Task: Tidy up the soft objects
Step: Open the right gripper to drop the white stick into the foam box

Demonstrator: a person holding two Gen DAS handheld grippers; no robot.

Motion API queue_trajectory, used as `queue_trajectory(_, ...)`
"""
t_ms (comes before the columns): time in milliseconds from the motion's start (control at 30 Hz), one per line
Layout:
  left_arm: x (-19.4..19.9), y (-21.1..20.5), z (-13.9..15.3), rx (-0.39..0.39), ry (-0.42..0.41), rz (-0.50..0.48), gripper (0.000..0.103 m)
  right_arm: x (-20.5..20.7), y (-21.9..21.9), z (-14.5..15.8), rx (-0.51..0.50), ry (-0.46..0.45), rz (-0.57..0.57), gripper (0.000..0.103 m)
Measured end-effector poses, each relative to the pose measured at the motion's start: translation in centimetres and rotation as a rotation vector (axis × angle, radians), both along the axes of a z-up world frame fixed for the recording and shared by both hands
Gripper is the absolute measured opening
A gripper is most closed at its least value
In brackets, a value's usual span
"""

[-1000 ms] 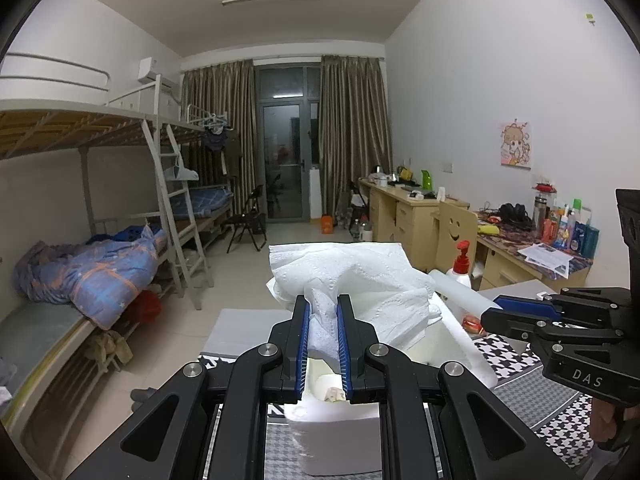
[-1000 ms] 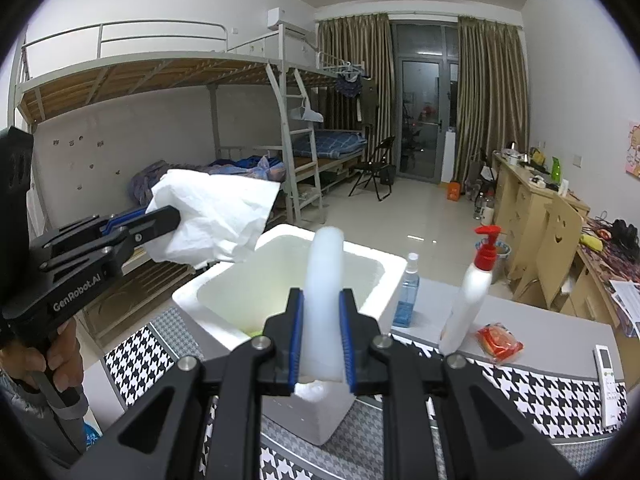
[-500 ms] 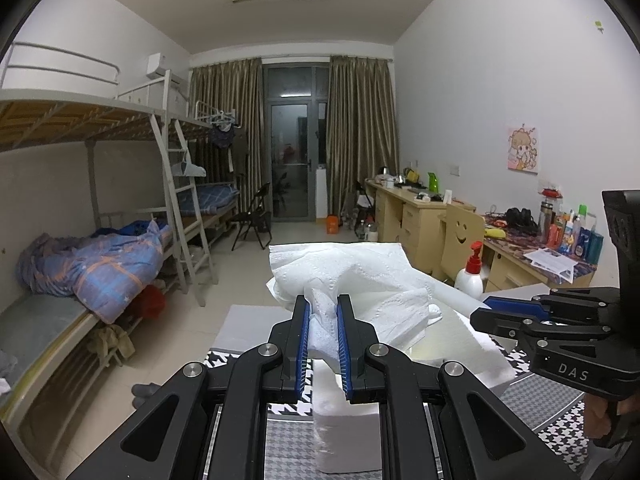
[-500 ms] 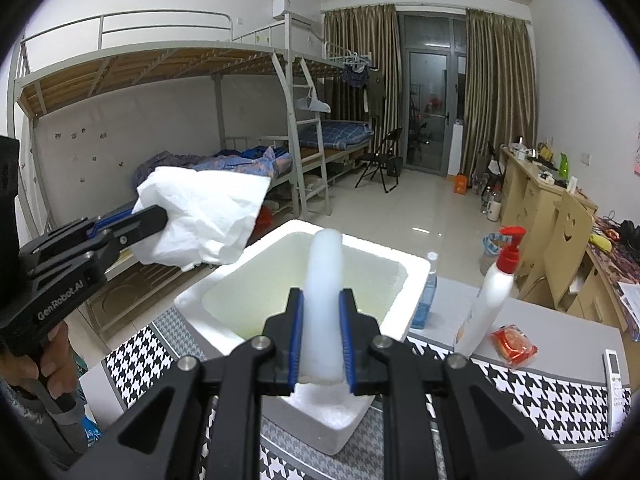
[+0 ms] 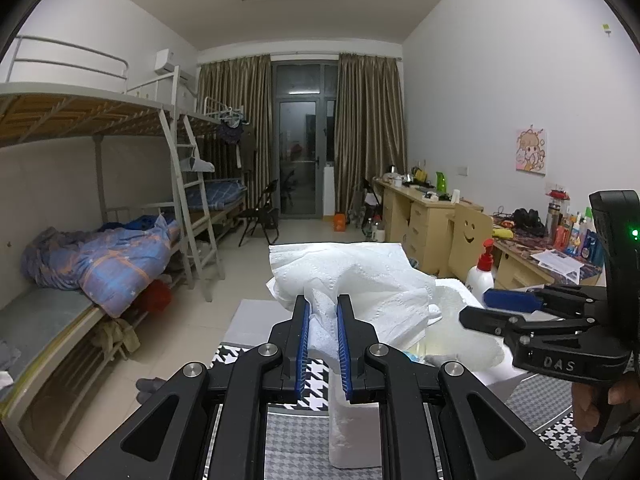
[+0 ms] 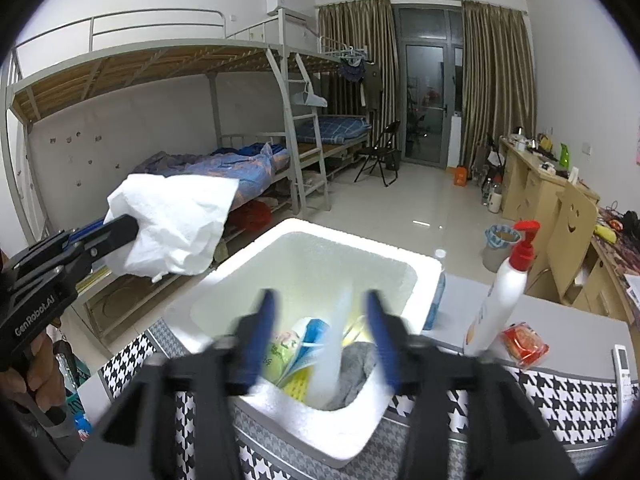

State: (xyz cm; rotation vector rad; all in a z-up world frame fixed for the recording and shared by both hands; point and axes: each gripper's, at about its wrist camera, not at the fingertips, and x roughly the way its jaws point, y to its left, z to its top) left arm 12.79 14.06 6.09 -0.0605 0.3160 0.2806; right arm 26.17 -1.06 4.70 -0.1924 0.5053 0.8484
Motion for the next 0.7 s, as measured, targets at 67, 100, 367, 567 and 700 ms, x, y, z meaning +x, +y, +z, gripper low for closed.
queue_trajectory(67, 0.0, 0.1, 0.0, -0.003, -0.001, 0.005, 0.014, -0.1, -0.1, 0.1, -0.003, -0.011, -0.004, 0.076)
queue_trajectory(100, 0.0, 0.1, 0.1, -0.004, -0.001, 0.007, 0.014, -0.2, -0.1, 0.1, -0.002, -0.01, -0.004, 0.076)
queue_trajectory(367, 0.2, -0.3, 0.0, 0.001, 0.006, 0.005, 0.014, -0.4, -0.6, 0.4, 0.008, -0.008, -0.006, 0.079)
queue_trajectory(567, 0.5, -0.3, -0.2, -0.007, 0.015, -0.004, 0.014, -0.4, -1.5, 0.8, 0.024, -0.004, -0.029, 0.082)
queue_trajectory(700, 0.9, -0.2, -0.2, -0.008, 0.023, -0.011, 0.014, -0.3, -2.3, 0.9, 0.047, -0.003, -0.046, 0.096)
